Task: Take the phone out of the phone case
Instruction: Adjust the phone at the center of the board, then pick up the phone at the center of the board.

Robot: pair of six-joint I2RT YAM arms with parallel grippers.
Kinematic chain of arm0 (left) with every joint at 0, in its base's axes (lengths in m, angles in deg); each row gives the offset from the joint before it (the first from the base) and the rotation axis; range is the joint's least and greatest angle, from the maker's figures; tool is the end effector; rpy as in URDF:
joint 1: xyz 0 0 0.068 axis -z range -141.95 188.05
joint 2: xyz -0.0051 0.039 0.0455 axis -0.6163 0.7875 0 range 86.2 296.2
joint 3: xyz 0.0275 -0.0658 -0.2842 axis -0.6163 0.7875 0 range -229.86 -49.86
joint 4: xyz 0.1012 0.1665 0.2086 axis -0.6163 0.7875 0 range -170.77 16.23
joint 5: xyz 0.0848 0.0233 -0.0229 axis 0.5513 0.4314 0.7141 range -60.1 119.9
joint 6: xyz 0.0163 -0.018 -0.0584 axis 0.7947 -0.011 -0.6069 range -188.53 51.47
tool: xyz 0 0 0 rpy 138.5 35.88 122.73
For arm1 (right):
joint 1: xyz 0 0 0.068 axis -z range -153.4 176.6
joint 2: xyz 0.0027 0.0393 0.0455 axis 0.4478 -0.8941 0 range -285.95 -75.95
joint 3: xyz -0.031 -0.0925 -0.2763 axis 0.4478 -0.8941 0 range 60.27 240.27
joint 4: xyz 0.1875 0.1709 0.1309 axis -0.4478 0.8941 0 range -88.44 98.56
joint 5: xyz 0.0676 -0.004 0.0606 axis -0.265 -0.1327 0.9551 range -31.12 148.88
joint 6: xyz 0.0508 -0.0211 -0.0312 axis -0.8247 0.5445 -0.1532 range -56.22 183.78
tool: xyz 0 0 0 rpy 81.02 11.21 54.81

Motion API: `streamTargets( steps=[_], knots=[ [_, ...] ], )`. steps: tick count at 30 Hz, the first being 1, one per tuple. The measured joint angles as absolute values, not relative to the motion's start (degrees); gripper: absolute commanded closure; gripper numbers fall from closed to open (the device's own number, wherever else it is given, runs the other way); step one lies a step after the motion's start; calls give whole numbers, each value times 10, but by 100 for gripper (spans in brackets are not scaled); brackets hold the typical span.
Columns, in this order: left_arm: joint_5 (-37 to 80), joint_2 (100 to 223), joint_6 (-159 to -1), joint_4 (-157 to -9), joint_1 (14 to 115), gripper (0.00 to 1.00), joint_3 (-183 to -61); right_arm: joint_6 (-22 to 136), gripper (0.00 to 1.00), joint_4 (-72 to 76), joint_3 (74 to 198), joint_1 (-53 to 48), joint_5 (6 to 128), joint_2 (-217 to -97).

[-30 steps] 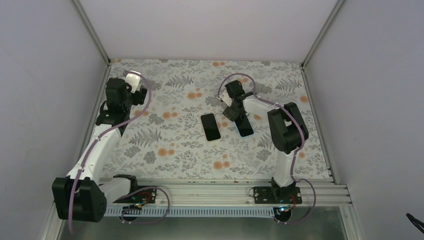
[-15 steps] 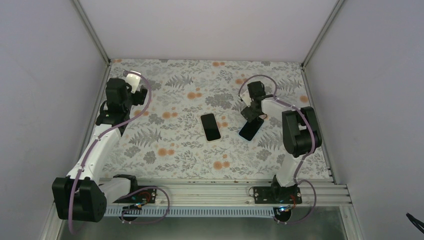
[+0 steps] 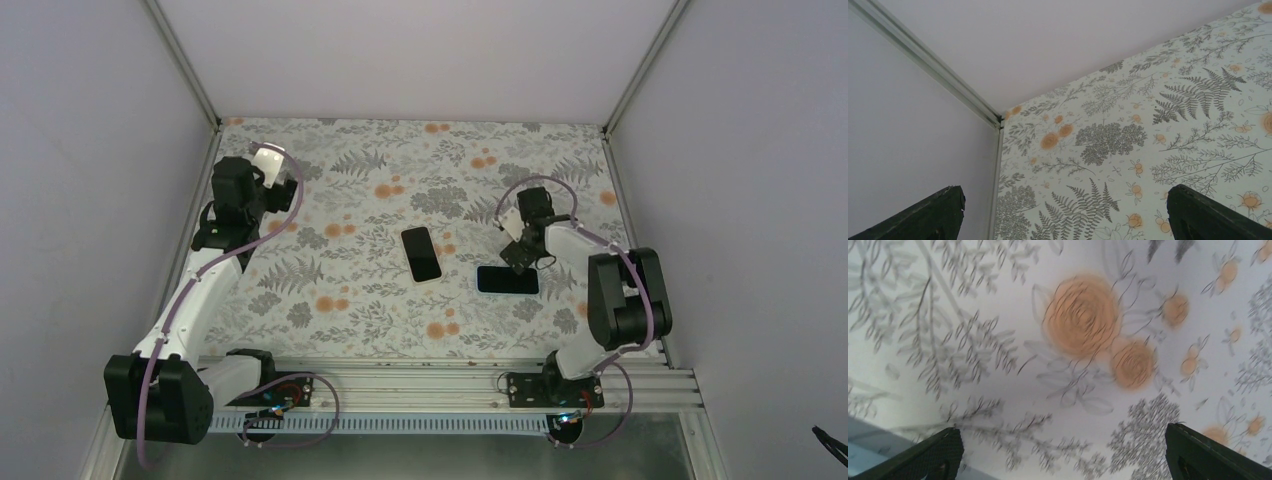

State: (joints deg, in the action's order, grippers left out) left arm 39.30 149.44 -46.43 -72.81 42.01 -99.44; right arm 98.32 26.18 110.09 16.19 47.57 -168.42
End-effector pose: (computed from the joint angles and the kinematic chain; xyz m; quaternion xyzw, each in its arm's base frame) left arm 0.2820 -0.0117 0.3173 0.1410 0.8135 0.1553 0.5424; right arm 0.3154 0.0484 0.1468 -0.3550 0.9089 -0.1355 0.1715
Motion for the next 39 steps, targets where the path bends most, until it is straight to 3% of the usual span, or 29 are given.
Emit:
streamTargets(
  steps=[11,25,39],
  knots=[
    [352,1474,-450,-718,420,0,-995,1021,0,341,1073,192,539,-1575],
    [262,1467,-415,-693,420,0,-994,1209,0,495,1030,196,694,-1430],
    [237,1467,-398,-671,420,0,-994,1320,0,488,1018,196,747,-1506]
  ],
)
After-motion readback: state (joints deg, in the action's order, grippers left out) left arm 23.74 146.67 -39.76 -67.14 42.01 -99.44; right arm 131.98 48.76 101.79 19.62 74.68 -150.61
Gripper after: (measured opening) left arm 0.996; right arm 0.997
